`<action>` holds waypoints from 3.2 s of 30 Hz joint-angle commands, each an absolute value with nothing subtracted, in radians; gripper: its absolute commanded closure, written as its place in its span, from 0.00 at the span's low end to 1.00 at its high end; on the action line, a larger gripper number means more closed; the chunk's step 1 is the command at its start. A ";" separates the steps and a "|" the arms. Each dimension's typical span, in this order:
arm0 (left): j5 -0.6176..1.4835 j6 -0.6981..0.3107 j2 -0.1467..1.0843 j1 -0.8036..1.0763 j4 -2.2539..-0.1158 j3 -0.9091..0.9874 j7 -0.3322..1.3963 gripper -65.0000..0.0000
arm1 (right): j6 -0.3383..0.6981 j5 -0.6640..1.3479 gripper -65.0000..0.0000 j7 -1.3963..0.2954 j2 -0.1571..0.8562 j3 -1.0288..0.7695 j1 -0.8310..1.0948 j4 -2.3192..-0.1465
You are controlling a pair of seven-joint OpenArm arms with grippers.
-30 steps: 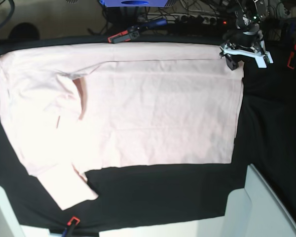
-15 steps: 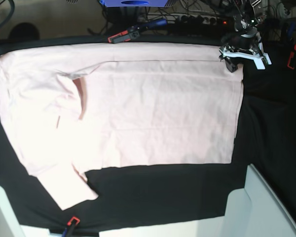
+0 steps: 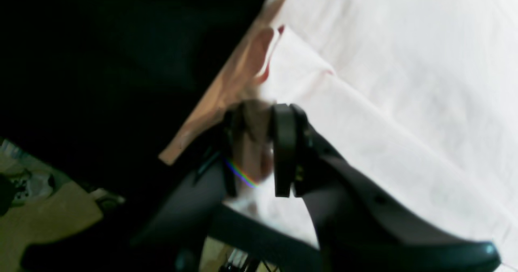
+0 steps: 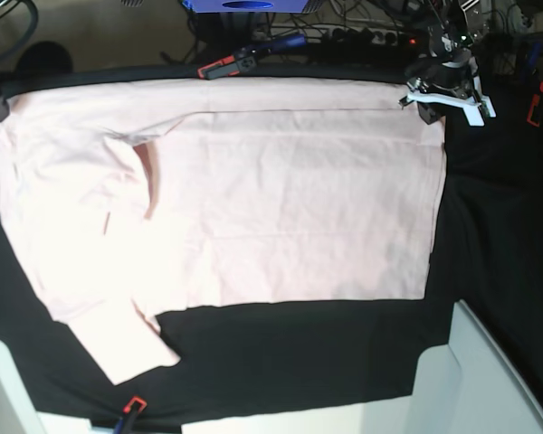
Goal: Fold the T-shirt properly
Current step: 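Release the shirt edge and reposition the left gripper along the edge, then move both grippers down the shirt sides and grasp the side edges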
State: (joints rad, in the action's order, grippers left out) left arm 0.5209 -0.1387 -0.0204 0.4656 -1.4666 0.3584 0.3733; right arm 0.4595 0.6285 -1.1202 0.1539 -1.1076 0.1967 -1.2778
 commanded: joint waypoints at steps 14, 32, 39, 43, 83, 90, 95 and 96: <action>0.526 -0.147 -0.036 0.496 -1.586 0.358 0.364 0.89 | 0.463 0.650 0.31 -1.113 0.177 -1.112 0.186 -1.290; 0.526 -0.147 -0.059 0.346 -1.504 0.358 0.363 1.00 | 0.463 0.650 0.31 -1.113 0.180 -1.102 0.186 -1.290; 0.524 -0.147 -0.065 0.332 -1.484 0.371 0.357 1.00 | 0.463 0.650 0.31 -1.113 0.180 -1.056 0.189 -1.290; 0.524 -0.145 -0.064 0.312 -1.474 0.372 0.357 1.00 | 0.463 0.650 0.31 -1.113 0.180 -1.055 0.189 -1.290; 0.139 -0.145 0.001 0.237 -1.580 0.392 0.364 0.56 | 0.515 0.645 0.22 -0.618 0.565 -0.217 -0.460 -0.503; 0.143 -0.145 0.010 0.245 -1.586 0.392 0.366 0.56 | 0.526 0.644 0.22 -0.367 0.559 -0.067 -0.545 -0.231; 0.148 -0.145 0.031 0.251 -1.587 0.392 0.403 0.56 | 0.524 0.647 0.22 -0.318 0.556 -0.039 -0.539 -0.177; 0.148 -0.145 0.042 0.249 -1.587 0.392 0.430 0.56 | 0.524 0.645 0.22 -0.306 0.556 -0.036 -0.538 -0.176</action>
